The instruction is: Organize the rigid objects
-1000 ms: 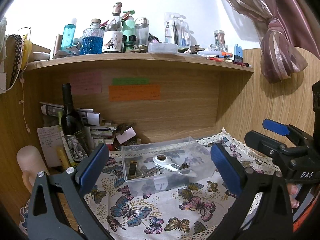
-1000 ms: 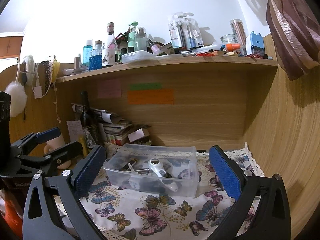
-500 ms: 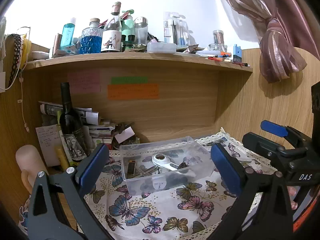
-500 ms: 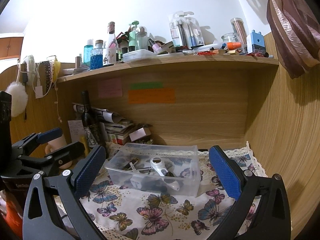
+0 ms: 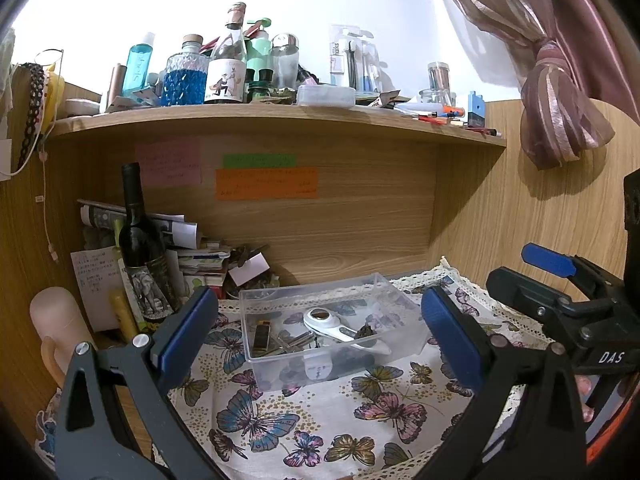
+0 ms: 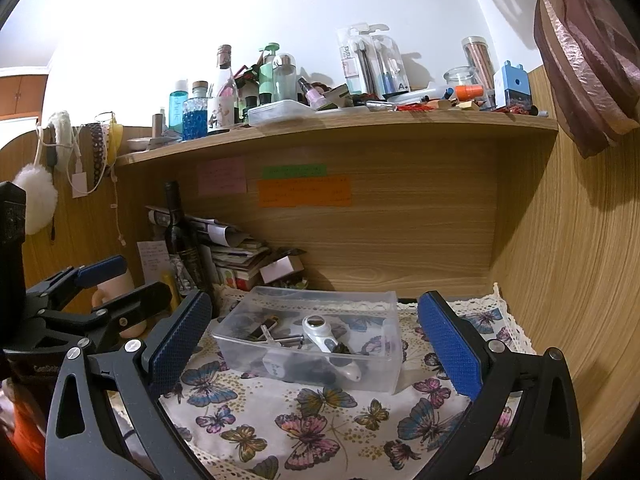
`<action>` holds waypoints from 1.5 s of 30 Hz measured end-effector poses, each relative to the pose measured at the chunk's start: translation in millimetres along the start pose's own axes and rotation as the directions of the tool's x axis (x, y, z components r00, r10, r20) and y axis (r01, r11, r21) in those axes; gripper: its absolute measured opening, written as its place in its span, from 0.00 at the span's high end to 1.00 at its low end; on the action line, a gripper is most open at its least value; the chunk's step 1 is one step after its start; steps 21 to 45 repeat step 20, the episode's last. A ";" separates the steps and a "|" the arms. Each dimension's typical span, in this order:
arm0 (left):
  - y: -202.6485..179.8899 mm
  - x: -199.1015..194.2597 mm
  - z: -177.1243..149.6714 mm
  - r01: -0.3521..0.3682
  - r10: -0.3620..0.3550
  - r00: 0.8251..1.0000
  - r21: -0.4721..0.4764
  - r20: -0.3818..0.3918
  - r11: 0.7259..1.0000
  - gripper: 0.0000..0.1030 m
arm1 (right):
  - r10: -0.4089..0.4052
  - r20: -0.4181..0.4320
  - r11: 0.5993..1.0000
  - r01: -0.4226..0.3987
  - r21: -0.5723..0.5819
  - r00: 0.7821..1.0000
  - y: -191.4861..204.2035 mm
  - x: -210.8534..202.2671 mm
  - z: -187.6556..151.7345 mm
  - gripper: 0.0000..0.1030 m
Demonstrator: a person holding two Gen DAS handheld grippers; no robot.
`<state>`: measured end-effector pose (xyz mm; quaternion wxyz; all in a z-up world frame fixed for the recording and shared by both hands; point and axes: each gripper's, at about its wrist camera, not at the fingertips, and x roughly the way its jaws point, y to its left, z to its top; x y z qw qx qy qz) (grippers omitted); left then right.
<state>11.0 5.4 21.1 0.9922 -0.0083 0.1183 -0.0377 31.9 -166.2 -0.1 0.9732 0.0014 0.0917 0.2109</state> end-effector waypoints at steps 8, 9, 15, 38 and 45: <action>-1.3 -1.1 0.1 -0.004 0.004 1.000 -0.006 0.003 1.000 0.00 | 0.000 -0.004 1.000 0.000 0.000 1.000 1.1 1.3 0.6 0.00; -1.2 -0.1 -0.1 0.000 0.000 1.000 -0.010 -0.003 1.000 0.00 | -0.001 -0.003 1.000 0.001 -0.001 1.000 1.4 1.4 0.7 0.00; 0.0 3.6 -0.8 -0.003 0.003 1.000 -0.027 -0.018 1.000 0.00 | -0.006 -0.005 1.000 0.006 -0.007 1.000 2.7 1.8 -0.3 0.00; 1.7 6.4 -2.1 0.009 -0.011 0.999 -0.035 -0.031 0.999 0.00 | 0.000 -0.011 1.000 0.000 0.004 1.000 0.1 4.5 -0.9 0.00; 1.7 6.4 -2.1 0.009 -0.011 0.999 -0.035 -0.031 0.999 0.00 | 0.000 -0.011 1.000 0.000 0.004 1.000 0.1 4.5 -0.9 0.00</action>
